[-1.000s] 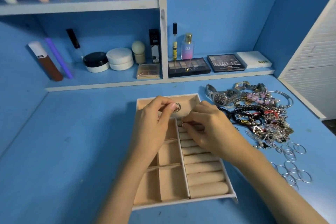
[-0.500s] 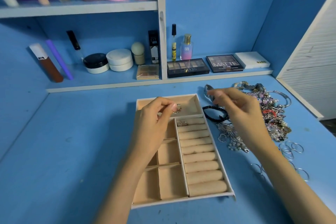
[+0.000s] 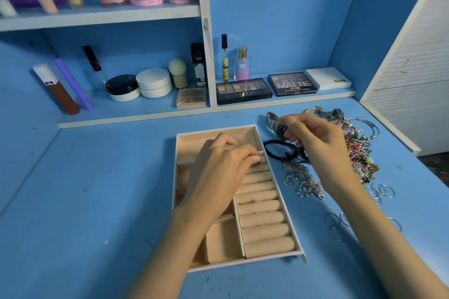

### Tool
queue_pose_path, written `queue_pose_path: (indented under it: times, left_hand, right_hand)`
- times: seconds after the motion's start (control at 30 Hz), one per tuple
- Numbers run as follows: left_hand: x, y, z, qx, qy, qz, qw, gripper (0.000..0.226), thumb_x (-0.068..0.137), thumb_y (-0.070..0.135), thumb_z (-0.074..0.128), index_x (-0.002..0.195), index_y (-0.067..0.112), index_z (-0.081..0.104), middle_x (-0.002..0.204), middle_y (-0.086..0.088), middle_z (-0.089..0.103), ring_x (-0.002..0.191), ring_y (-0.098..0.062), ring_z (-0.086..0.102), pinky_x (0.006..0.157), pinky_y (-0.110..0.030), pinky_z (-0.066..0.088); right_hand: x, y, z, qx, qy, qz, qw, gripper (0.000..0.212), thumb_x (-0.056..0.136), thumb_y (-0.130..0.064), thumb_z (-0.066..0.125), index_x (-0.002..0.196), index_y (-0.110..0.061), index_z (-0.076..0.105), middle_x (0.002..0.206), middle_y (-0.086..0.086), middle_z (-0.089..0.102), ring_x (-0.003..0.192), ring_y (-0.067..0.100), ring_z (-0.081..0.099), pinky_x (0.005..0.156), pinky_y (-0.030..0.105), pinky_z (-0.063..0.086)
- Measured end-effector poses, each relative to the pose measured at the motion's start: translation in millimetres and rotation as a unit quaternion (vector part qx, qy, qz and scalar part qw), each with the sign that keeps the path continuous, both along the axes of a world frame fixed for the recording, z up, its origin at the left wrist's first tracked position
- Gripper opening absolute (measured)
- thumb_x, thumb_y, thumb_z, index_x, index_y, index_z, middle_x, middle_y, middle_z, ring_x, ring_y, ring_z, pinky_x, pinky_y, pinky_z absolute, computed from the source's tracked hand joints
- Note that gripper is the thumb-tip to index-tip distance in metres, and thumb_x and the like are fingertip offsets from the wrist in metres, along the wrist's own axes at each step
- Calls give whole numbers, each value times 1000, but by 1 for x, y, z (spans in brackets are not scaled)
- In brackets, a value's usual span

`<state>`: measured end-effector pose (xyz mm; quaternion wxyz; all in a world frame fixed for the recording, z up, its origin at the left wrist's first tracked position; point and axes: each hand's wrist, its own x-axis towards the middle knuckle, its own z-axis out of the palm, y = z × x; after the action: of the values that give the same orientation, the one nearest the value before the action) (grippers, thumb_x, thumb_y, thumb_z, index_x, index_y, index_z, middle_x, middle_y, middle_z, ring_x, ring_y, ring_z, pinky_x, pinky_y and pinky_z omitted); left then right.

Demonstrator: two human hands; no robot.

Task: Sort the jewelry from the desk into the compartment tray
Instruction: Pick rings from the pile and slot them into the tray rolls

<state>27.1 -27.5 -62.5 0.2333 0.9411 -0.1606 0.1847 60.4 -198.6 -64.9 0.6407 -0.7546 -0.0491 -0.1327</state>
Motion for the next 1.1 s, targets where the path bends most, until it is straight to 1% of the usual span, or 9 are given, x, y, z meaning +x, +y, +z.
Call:
queue_pose_path:
  times: [0.1, 0.27, 0.4, 0.6, 0.83, 0.9, 0.97, 1.07, 1.1]
  left_hand:
    - [4, -2, -1, 9, -35, -21, 999, 10, 81, 26, 65, 85, 21, 74, 78, 9, 70, 82, -10, 50, 72, -25, 40]
    - [5, -3, -2, -22, -21, -28, 999, 12, 82, 24, 64, 85, 19, 74, 76, 8, 69, 82, -5, 43, 74, -23, 39]
    - [7, -5, -1, -8, -12, -37, 999, 11, 82, 23, 64, 83, 18, 74, 74, 5, 69, 82, -12, 48, 73, -28, 42]
    - [9, -7, -2, 0, 3, -32, 999, 15, 84, 26, 62, 86, 18, 74, 78, 4, 69, 82, -11, 42, 74, -25, 37]
    - [10, -9, -6, 17, 22, -18, 999, 17, 85, 30, 60, 88, 22, 75, 83, 5, 68, 85, -12, 39, 80, -35, 39]
    - [11, -8, -6, 26, 29, -16, 999, 17, 85, 32, 60, 90, 24, 74, 86, 6, 68, 87, -11, 39, 81, -35, 38]
    - [11, -3, -7, -4, 40, -12, 999, 19, 84, 34, 61, 95, 25, 73, 90, 9, 67, 92, -11, 43, 83, -30, 37]
    - [8, 11, -6, -75, 22, 14, 997, 21, 84, 33, 60, 101, 25, 70, 94, 17, 62, 95, -4, 44, 84, -8, 28]
    - [7, 16, -6, -99, 11, 27, 995, 18, 85, 31, 60, 99, 26, 70, 93, 19, 61, 94, -2, 44, 84, -7, 29]
  right_hand:
    - [0, 1, -1, -7, -2, 0, 1000, 17, 89, -22, 59, 90, -10, 71, 70, -3, 63, 65, 0, 56, 62, 10, 41]
    - [-1, 2, 1, -24, -6, -2, 1000, 15, 89, -23, 59, 89, -14, 71, 72, 0, 64, 66, 1, 57, 65, 15, 44]
    - [-2, 3, 2, -33, -7, 0, 999, 13, 89, -24, 58, 87, -18, 70, 73, 2, 65, 68, 4, 58, 67, 20, 45]
    - [-3, 3, 1, -44, -12, 2, 999, 12, 90, -23, 58, 86, -21, 69, 73, 0, 66, 71, 12, 58, 69, 29, 48]
    - [-2, 1, -1, -58, -26, 10, 998, 12, 90, -21, 59, 91, -17, 70, 77, 6, 68, 76, 28, 62, 72, 41, 50]
    - [-2, 0, -3, -82, -31, 28, 996, 11, 89, -19, 60, 91, -20, 71, 75, 9, 66, 66, 24, 57, 61, 36, 46]
    - [-3, 1, -5, -121, -40, 49, 991, 11, 87, -15, 62, 90, -20, 70, 72, 8, 63, 59, 10, 51, 55, 22, 40]
    - [-4, 2, -6, -199, -65, 70, 975, 14, 84, -9, 64, 88, -21, 70, 70, -1, 62, 65, 6, 52, 58, 14, 39]
    - [-3, 2, -7, -226, -72, 79, 968, 14, 83, -10, 64, 88, -22, 70, 71, -4, 62, 69, 7, 52, 60, 13, 39]
